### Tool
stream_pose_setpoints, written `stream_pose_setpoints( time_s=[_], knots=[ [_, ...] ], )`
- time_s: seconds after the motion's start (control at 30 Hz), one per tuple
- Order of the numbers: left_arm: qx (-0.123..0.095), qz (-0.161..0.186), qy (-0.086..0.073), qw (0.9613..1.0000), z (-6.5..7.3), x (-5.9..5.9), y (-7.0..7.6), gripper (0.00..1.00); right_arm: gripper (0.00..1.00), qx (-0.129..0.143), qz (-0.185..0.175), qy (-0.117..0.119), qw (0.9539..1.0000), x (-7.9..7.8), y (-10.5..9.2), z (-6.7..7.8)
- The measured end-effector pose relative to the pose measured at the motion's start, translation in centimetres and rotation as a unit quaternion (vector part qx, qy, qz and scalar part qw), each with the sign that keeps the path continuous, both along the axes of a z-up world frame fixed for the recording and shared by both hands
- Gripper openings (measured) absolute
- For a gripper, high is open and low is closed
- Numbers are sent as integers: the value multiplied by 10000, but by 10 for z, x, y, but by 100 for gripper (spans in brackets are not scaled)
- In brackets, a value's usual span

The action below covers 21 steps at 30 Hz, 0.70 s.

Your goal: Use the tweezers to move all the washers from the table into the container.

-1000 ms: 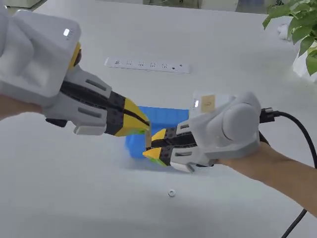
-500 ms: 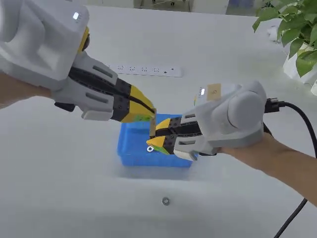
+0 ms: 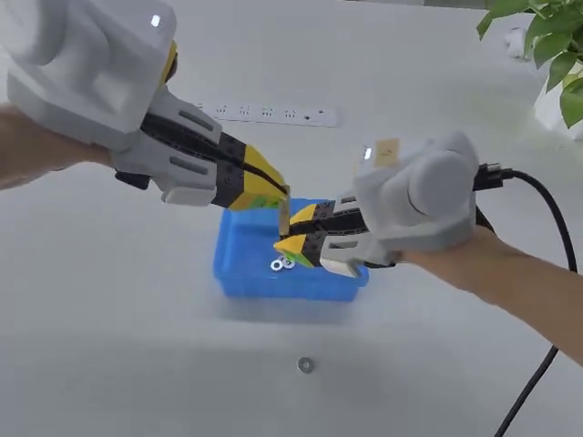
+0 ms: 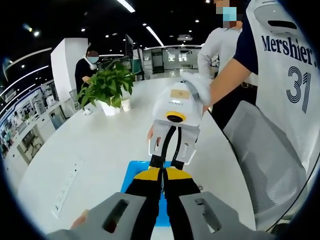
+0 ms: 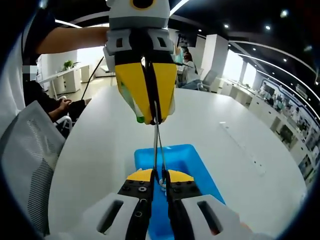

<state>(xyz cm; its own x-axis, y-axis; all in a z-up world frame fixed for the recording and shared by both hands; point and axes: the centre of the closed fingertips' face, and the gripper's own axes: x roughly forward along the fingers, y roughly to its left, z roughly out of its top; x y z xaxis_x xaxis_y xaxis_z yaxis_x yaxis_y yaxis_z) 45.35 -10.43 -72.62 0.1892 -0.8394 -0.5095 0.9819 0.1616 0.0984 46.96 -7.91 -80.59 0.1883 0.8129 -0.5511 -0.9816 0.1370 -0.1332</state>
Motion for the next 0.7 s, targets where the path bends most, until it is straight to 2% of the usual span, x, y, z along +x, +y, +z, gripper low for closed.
stream_pose_setpoints(
  time_s=[0.17, 0.27, 0.33, 0.53, 0.7],
  knots=[
    [43, 56, 109, 9999, -12, 5, 0, 5, 10, -129, 33, 37, 9999, 5, -1, -14],
    [59, 107, 179, 9998, -24, 18, 3, 5, 10, -152, 19, 106, 9998, 9, -2, -21],
    [75, 126, 213, 9997, -28, 20, 3, 5, 10, -180, 24, 140, 9997, 11, -2, -26],
    [119, 123, 293, 9994, -36, 24, 0, 5, 10, -213, 31, 240, 9995, 13, -2, -36],
    [123, 115, 335, 9993, -38, 22, -4, 5, 10, -204, 18, 308, 9993, 13, -3, -40]
  ],
)
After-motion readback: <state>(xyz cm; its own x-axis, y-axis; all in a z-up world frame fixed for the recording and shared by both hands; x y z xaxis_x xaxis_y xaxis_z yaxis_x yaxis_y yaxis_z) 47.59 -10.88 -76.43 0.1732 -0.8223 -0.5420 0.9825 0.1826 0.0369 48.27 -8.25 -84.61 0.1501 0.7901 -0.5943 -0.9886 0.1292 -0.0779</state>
